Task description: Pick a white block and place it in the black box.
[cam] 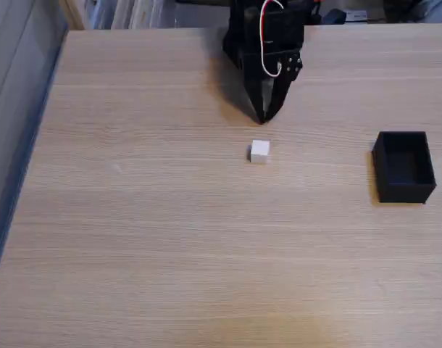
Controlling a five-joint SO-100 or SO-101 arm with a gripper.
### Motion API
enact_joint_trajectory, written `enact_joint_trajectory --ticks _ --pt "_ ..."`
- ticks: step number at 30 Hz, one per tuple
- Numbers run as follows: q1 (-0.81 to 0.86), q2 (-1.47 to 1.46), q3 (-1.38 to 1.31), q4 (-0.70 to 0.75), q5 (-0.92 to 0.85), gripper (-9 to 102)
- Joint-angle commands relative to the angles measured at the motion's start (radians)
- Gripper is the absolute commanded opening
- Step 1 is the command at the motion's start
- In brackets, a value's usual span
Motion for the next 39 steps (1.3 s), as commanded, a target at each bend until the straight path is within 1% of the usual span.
enact_joint_trajectory --ticks 1,6,18,22,28,31,35,37,39 --pt "0.026 -0.009 -0.003 -0.023 -0.029 0" --pt "0.037 -0.109 -0.083 -0.029 -0.031 1" --pt "0.052 -0.529 -0.383 -0.020 0.026 0" --pt "0.072 -0.669 -0.462 -0.040 0.052 2" --pt "0.112 -0.841 -0.558 -0.072 0.044 8" --pt "0.132 -0.882 -0.577 -0.106 0.048 18" --pt "0.158 -0.910 -0.580 -0.138 0.021 22" --pt "0.167 -0.923 -0.580 -0.150 0.006 26" --pt "0.175 -0.948 -0.586 -0.155 -0.008 27"
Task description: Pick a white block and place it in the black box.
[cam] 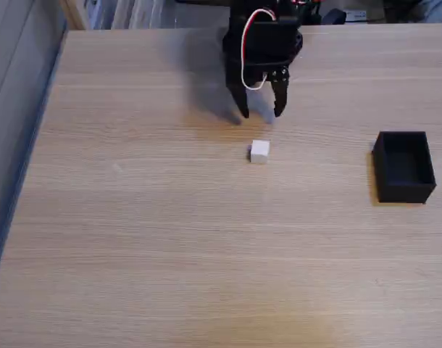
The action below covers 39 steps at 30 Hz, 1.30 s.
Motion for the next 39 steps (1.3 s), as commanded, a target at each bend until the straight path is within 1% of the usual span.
enact_joint_trajectory --ticks 1,13,23,32,39 --pt "0.011 -0.034 -0.044 -0.018 -0.020 28" --pt "0.026 -0.141 -0.060 -0.117 -0.046 29" --pt "0.020 -0.311 -0.166 -0.173 -0.031 29" --pt "0.015 -0.460 -0.290 -0.204 -0.011 29" --pt "0.018 -0.503 -0.319 -0.209 -0.017 28"
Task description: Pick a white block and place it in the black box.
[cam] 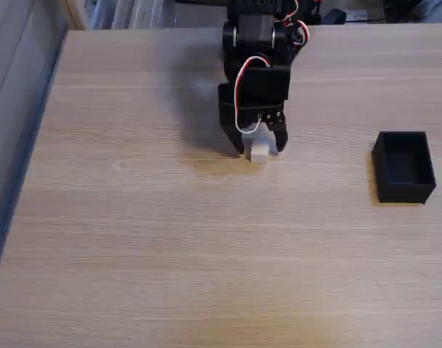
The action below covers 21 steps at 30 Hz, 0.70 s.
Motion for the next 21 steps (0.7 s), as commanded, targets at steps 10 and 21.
enact_joint_trajectory --ticks 10,21 --pt "-0.008 -0.029 -0.051 -0.009 0.002 26" --pt "-0.012 -0.031 -0.041 -0.021 -0.026 6"
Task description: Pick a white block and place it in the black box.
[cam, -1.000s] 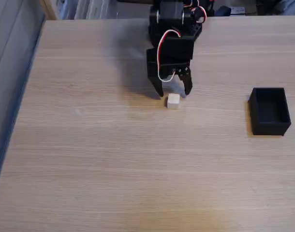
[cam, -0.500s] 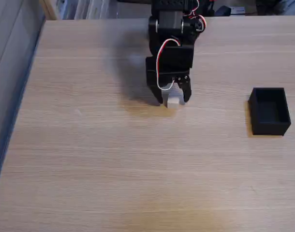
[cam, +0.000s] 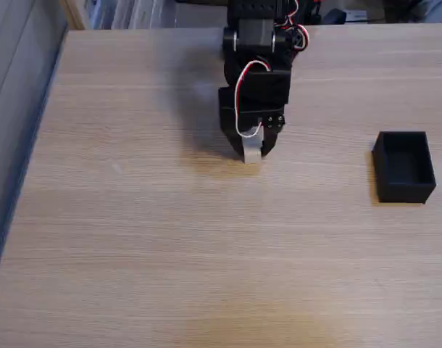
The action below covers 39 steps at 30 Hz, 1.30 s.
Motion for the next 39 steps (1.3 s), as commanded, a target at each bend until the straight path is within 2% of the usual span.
enact_joint_trajectory --ticks 1,5,10,19,28,39 --pt "-0.009 -0.002 -0.023 -0.011 -0.015 5" --pt "-0.009 0.015 -0.006 -0.014 -0.043 0" --pt "-0.021 0.140 0.054 -0.021 -0.104 0" --pt "-0.175 0.472 0.173 0.034 -0.141 0" --pt "-0.371 0.572 0.178 0.176 -0.048 0" --pt "-0.709 0.365 -0.104 0.202 0.158 0"
